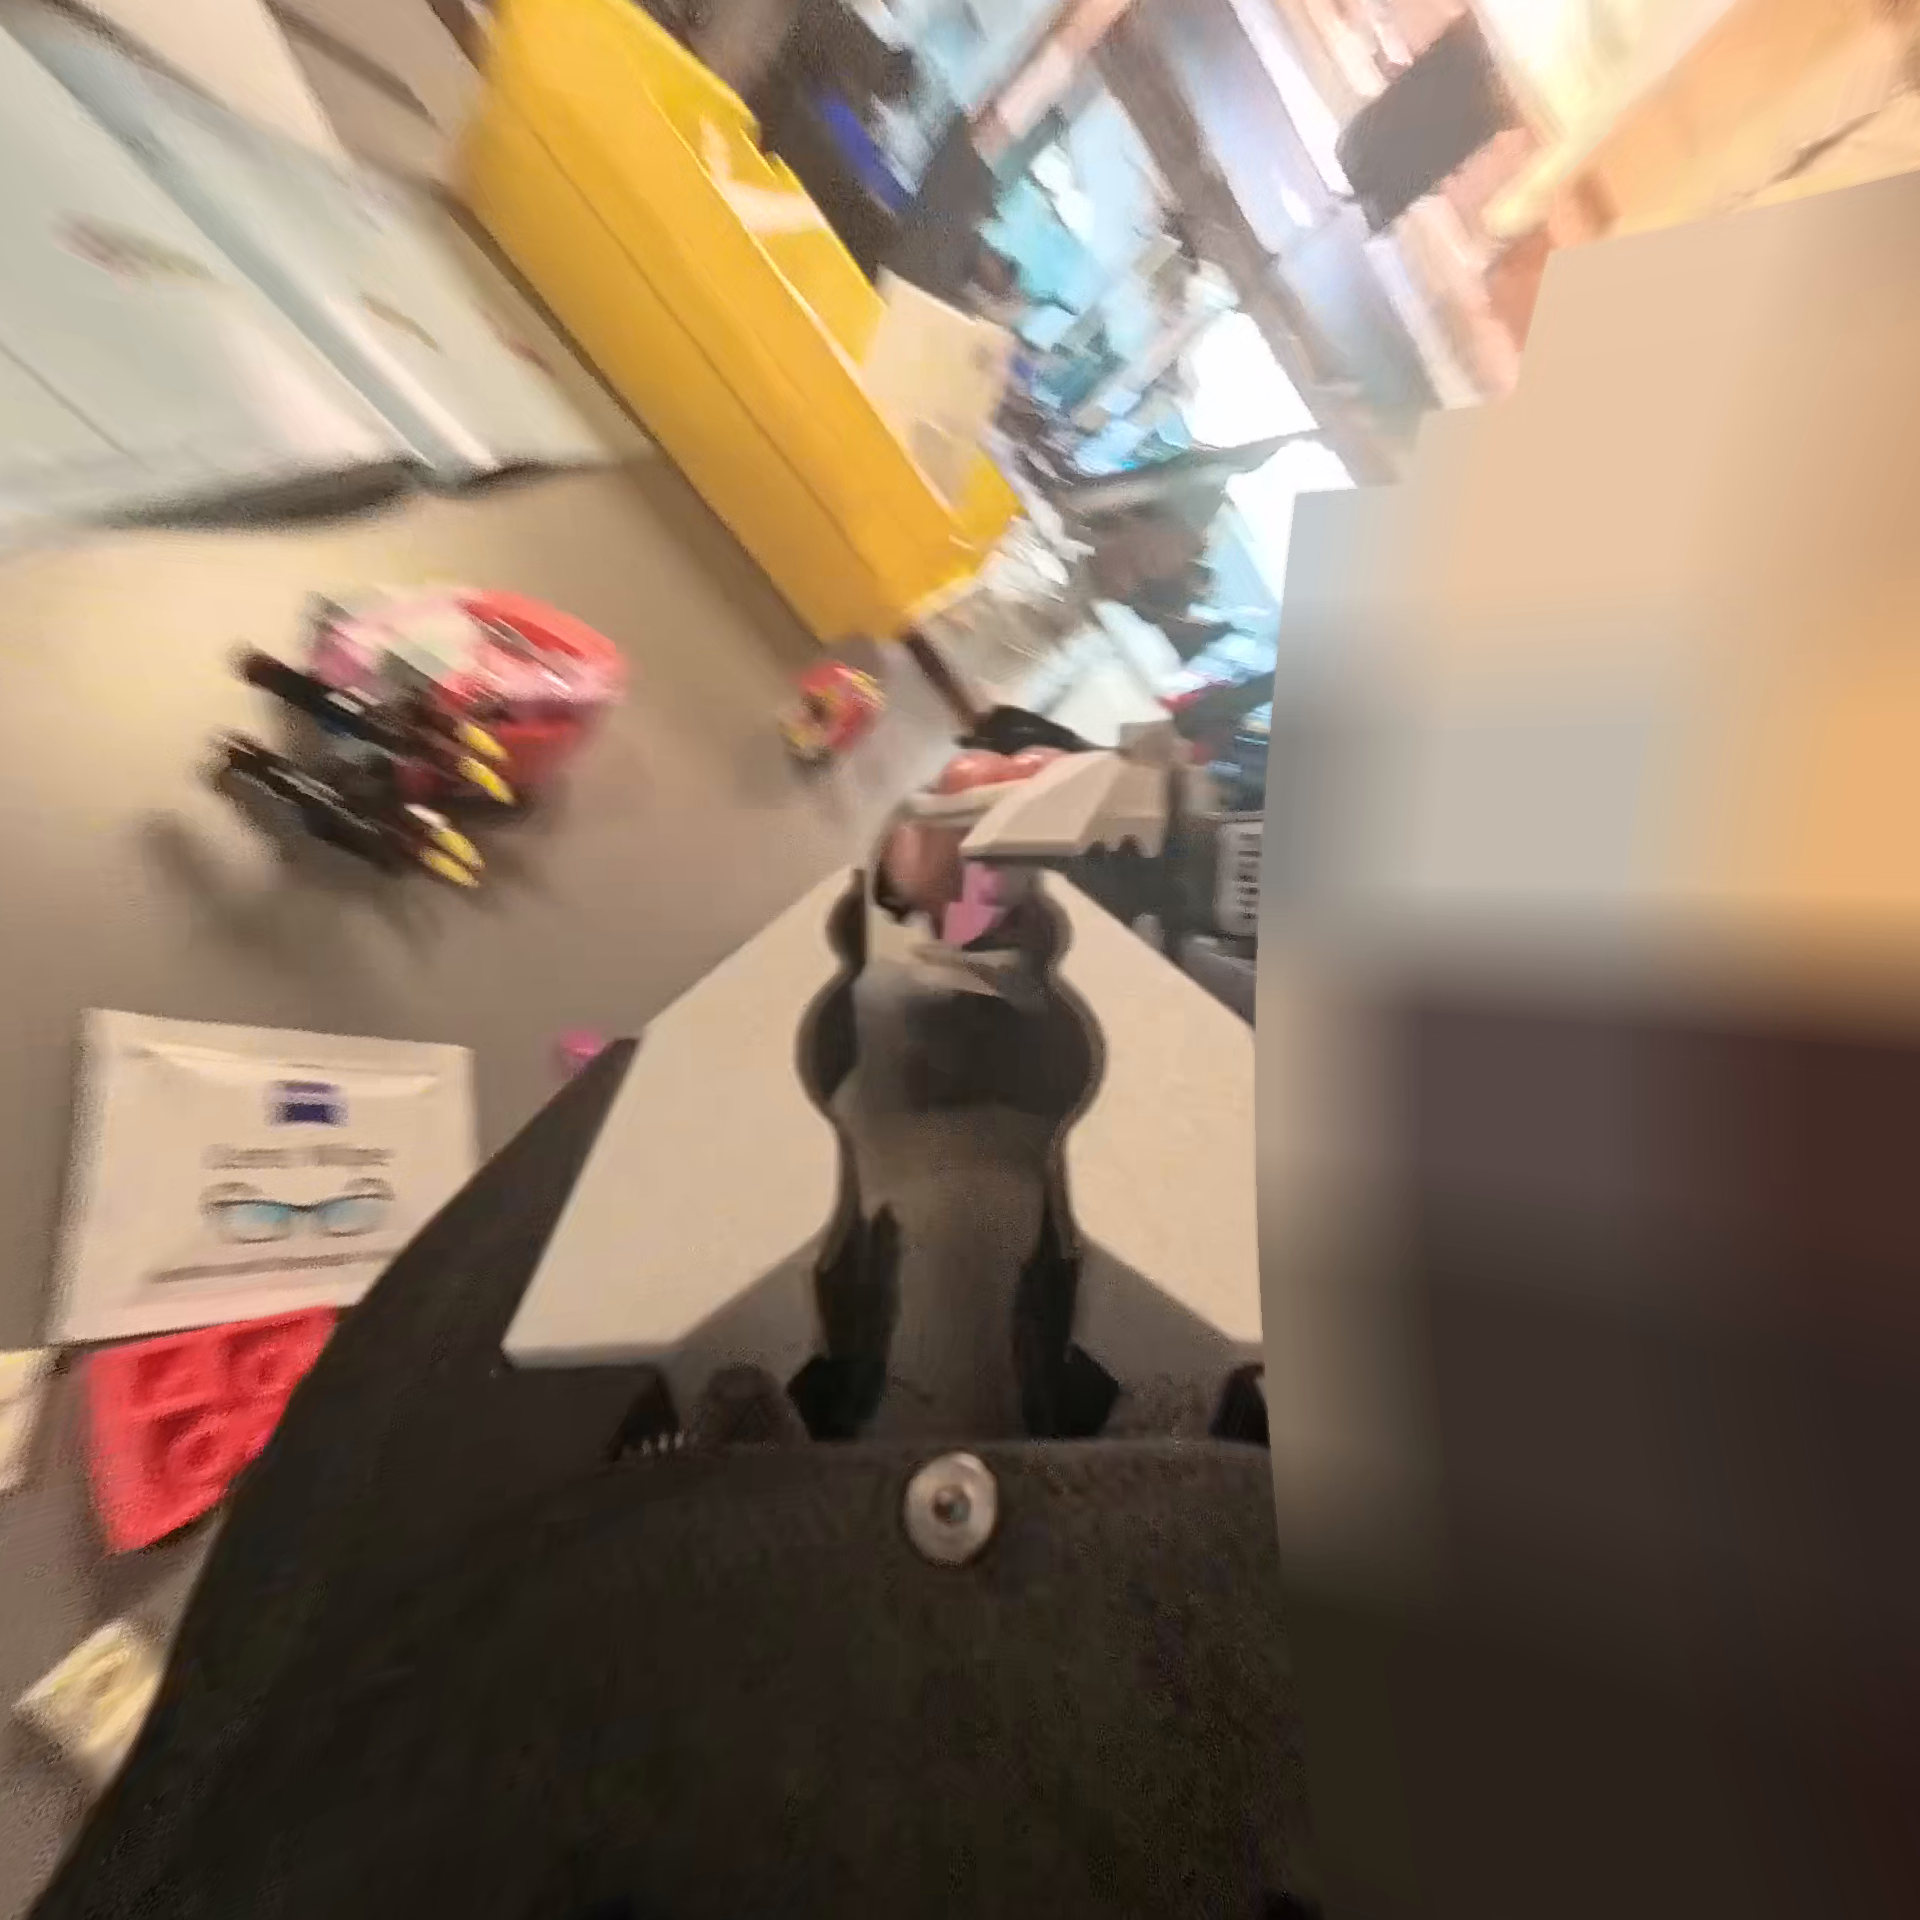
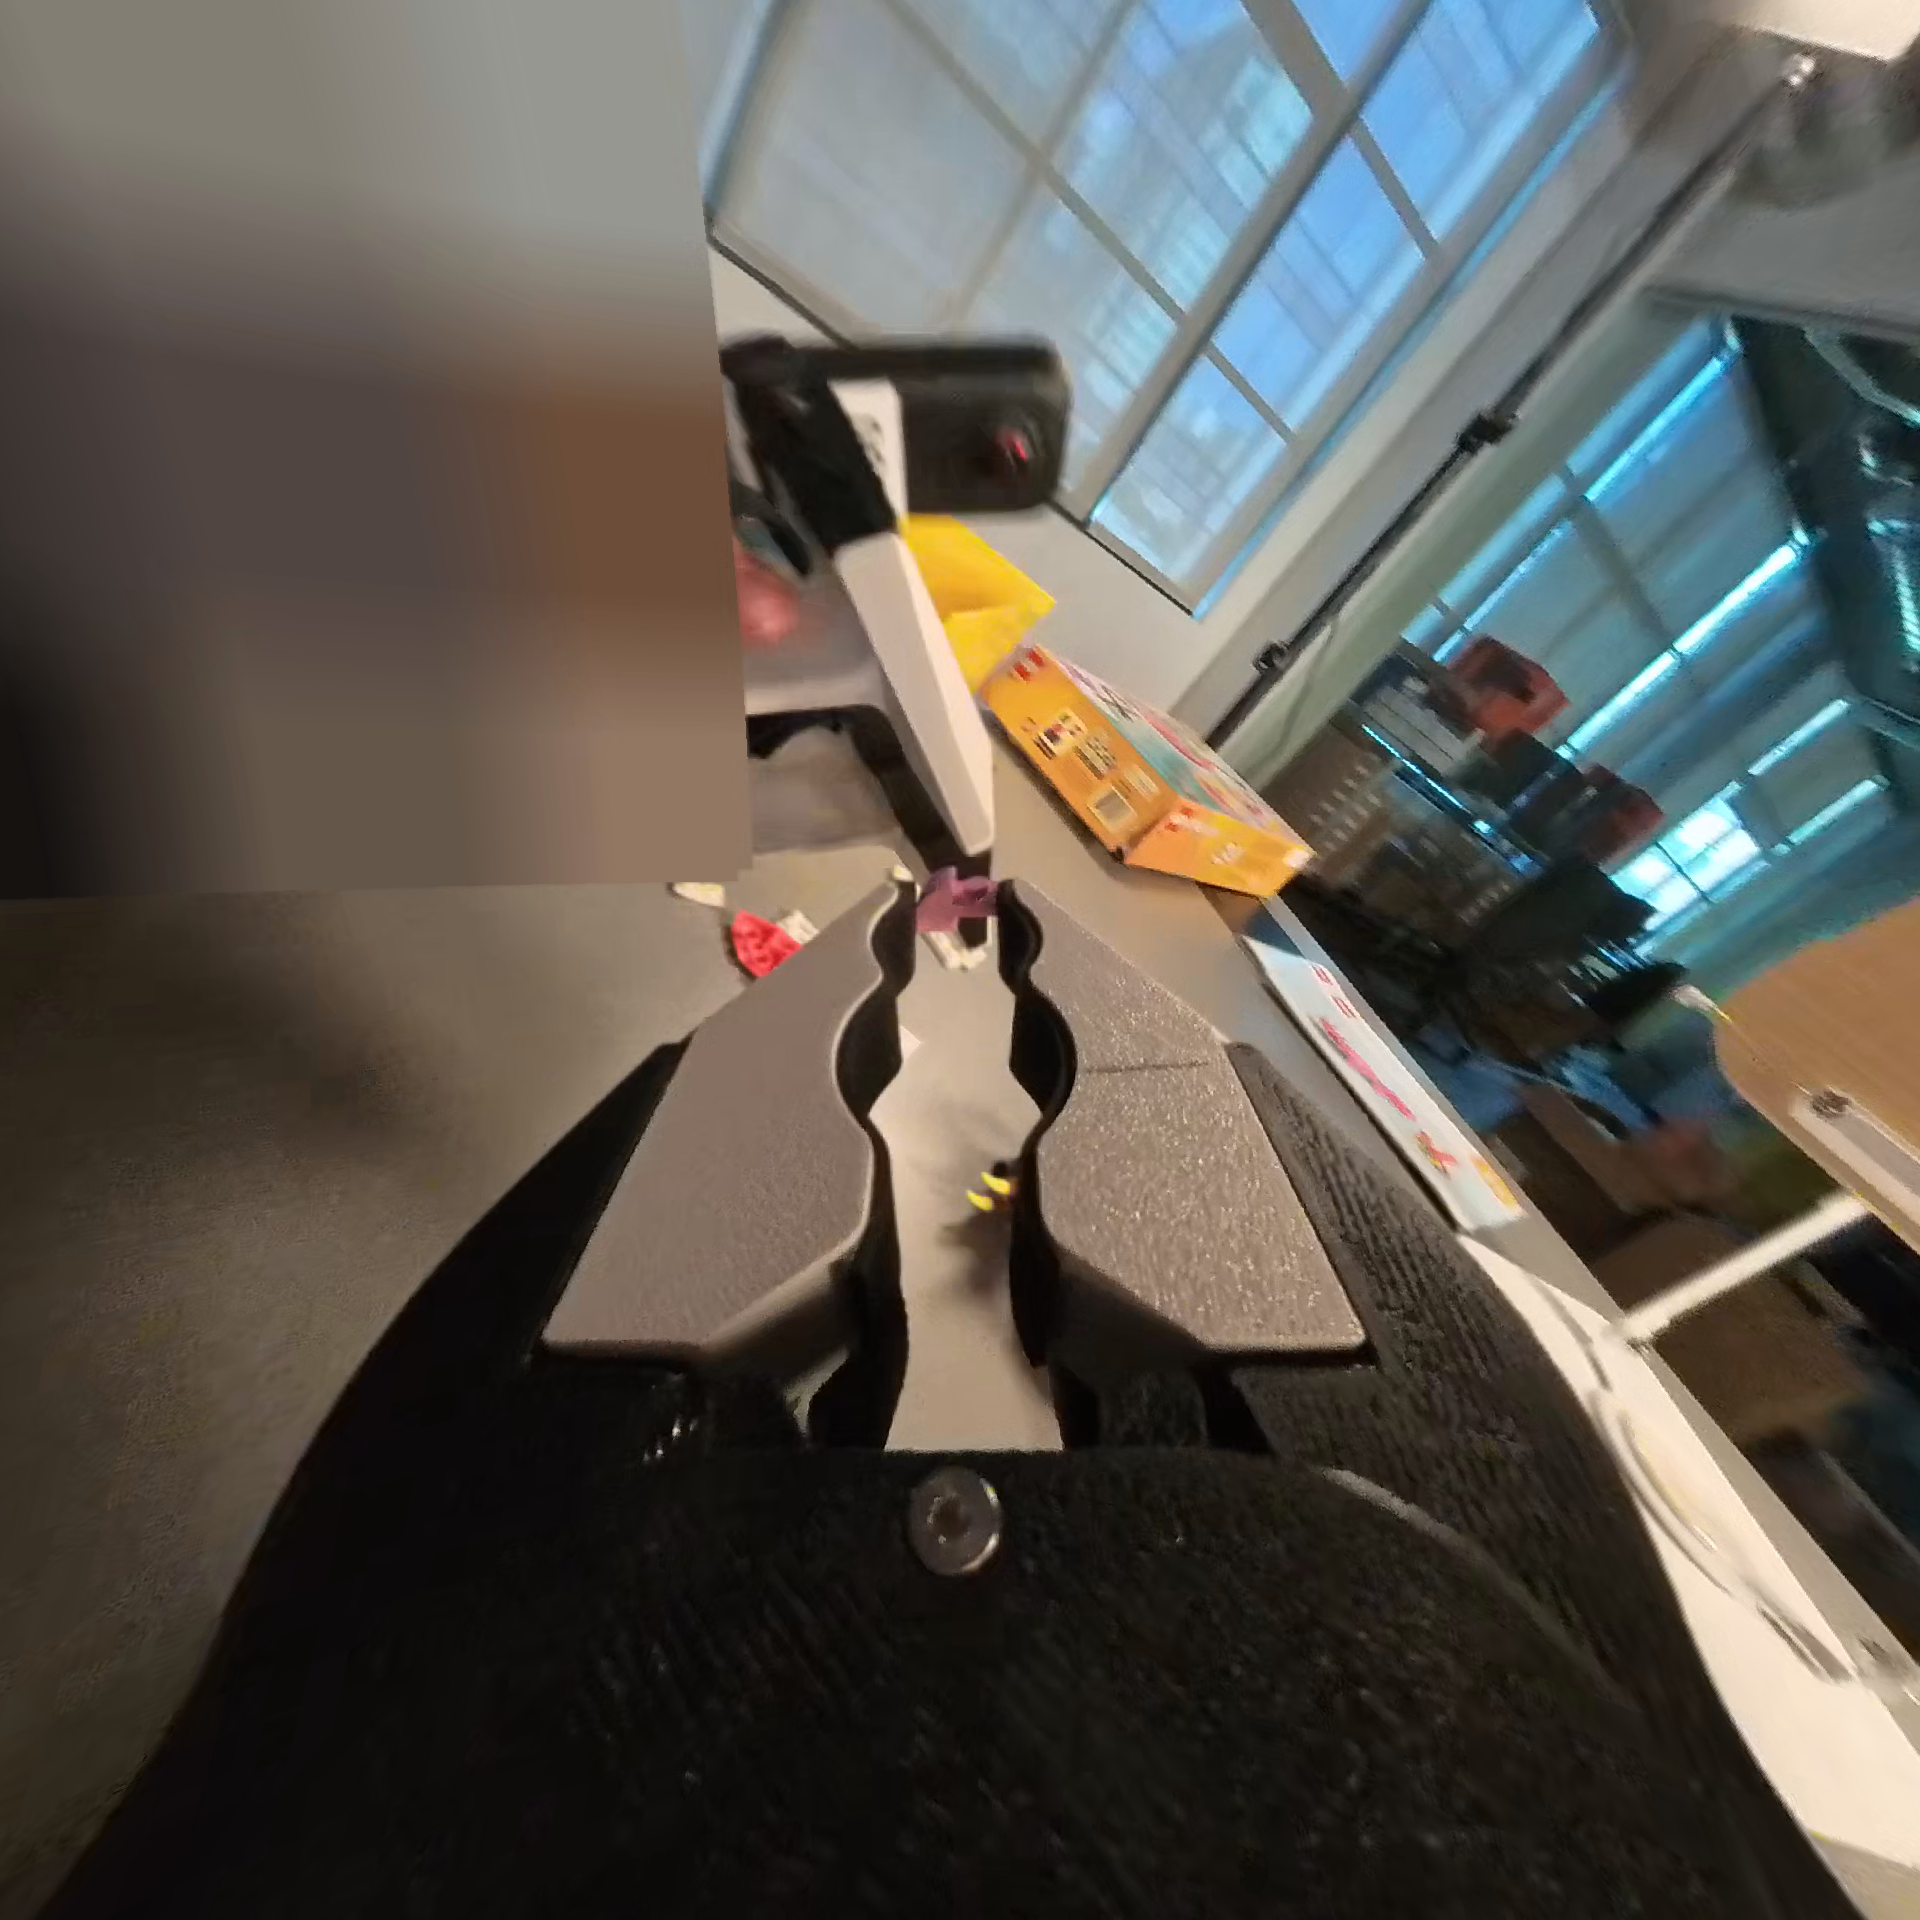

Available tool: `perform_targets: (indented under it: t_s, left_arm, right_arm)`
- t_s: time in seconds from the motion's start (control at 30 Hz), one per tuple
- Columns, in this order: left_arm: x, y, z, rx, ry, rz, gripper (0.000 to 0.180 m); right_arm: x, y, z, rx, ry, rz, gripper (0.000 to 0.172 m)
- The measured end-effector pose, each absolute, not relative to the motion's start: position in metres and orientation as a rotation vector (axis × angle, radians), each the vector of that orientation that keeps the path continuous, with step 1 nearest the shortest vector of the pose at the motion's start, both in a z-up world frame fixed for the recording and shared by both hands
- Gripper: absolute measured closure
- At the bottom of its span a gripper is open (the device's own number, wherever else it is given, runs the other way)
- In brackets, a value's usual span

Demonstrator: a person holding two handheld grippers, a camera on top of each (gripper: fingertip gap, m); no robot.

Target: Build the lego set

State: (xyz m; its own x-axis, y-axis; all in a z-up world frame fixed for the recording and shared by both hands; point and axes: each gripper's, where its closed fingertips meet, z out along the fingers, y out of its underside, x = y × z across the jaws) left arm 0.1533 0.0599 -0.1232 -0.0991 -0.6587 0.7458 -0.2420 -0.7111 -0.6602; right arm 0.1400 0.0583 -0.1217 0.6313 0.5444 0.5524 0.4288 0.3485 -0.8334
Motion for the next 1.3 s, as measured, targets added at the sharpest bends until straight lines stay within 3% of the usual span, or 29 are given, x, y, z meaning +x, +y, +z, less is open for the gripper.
perform_targets:
  t_s: [0.17,0.33,0.5,0.6,0.67,0.73,0.83,0.93,1.3]
  left_arm:
    - [0.153,0.059,-0.124,-1.722,1.049,-1.505,0.146]
    - [0.156,0.06,-0.133,-1.739,1.09,-1.419,0.164]
    - [0.157,0.061,-0.138,-1.776,1.084,-1.383,0.162]
    - [0.158,0.06,-0.141,-1.786,1.109,-1.371,0.171]
    - [0.156,0.06,-0.144,-1.798,1.148,-1.327,0.171]
    - [0.151,0.059,-0.153,-1.805,1.23,-1.259,0.172]
    - [0.144,0.048,-0.164,-1.809,1.379,-1.24,0.172]
    - [0.14,0.042,-0.171,-1.81,1.486,-1.215,0.172]
    - [0.14,0.019,-0.191,-1.712,1.894,-1.167,0.171]
  right_arm:
    - [0.148,0.066,-0.125,-1.281,-0.951,-0.018,0.159]
    - [0.142,0.064,-0.132,-1.261,-1.011,-0.088,0.159]
    - [0.145,0.067,-0.132,-1.267,-1.002,-0.114,0.159]
    - [0.146,0.069,-0.135,-1.283,-1.008,-0.114,0.159]
    - [0.144,0.066,-0.139,-1.299,-1.044,-0.01,0.155]
    - [0.139,0.053,-0.149,-1.428,-1.106,0.336,0.14]
    - [0.151,0.033,-0.186,-1.732,-1.232,0.704,0.134]
    - [0.166,0.031,-0.222,-1.837,-1.372,0.572,0.142]
    - [0.164,0.026,-0.227,-1.879,-1.387,0.623,0.158]
